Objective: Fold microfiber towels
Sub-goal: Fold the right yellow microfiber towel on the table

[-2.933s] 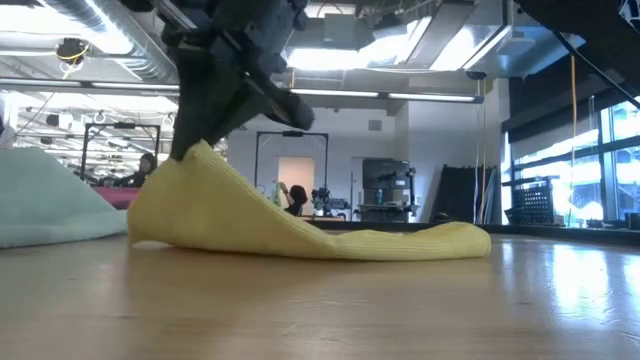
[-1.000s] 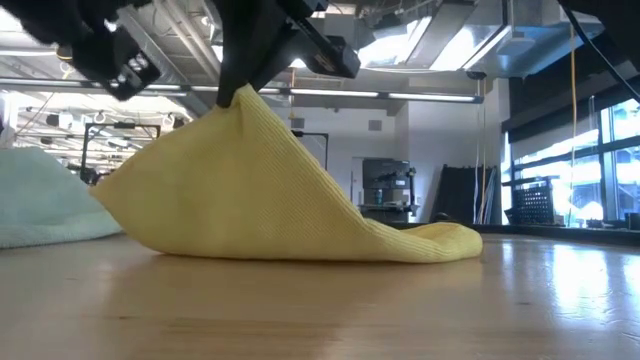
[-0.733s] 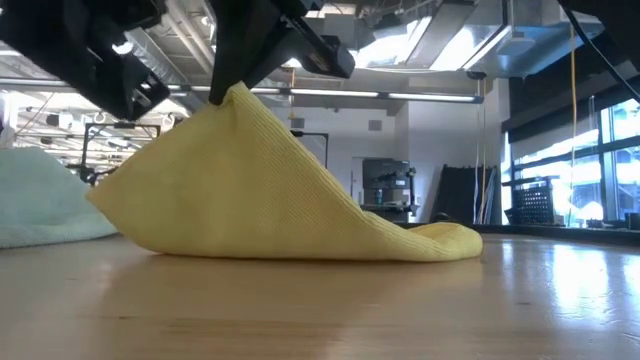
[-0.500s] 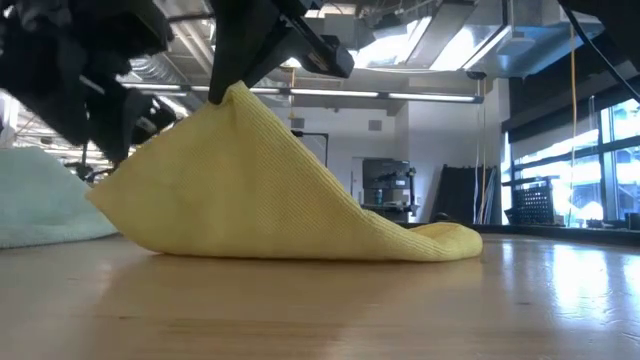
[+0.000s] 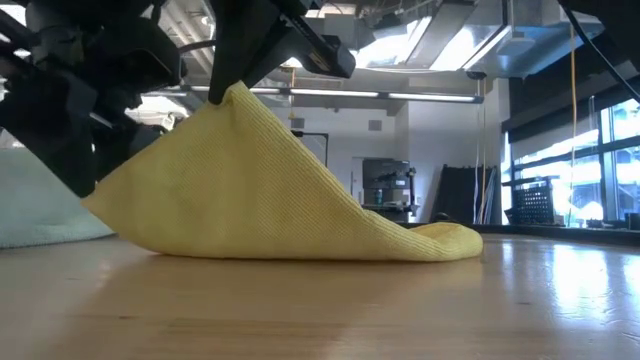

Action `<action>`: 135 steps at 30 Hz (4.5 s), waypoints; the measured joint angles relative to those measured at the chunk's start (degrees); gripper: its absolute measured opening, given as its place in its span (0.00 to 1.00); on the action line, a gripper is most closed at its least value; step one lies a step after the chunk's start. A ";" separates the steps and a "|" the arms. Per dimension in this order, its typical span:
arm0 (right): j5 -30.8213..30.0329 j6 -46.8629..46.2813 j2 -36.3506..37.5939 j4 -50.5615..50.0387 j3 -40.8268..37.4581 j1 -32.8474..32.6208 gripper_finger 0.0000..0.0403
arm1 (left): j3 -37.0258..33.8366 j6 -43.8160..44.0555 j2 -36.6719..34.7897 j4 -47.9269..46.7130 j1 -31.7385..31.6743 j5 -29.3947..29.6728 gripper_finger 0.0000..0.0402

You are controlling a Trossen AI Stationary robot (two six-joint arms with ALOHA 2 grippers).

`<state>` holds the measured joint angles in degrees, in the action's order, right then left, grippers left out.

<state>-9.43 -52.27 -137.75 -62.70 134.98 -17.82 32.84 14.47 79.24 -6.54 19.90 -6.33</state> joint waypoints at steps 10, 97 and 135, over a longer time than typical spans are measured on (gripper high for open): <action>0.00 0.05 -0.02 -0.01 0.00 0.00 0.02 | 0.00 1.47 0.11 -0.14 0.00 2.33 0.35; -12.70 -11.89 8.42 -27.24 -12.39 -7.87 0.02 | 14.05 -15.07 9.99 7.67 -16.22 -0.20 0.00; -5.66 2.22 33.38 1.71 -53.09 -1.95 0.02 | 14.21 -18.06 12.05 16.65 -17.13 1.49 0.00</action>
<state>-15.09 -50.05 -104.38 -60.98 81.89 -19.78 47.05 -3.60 91.28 10.11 2.77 -4.84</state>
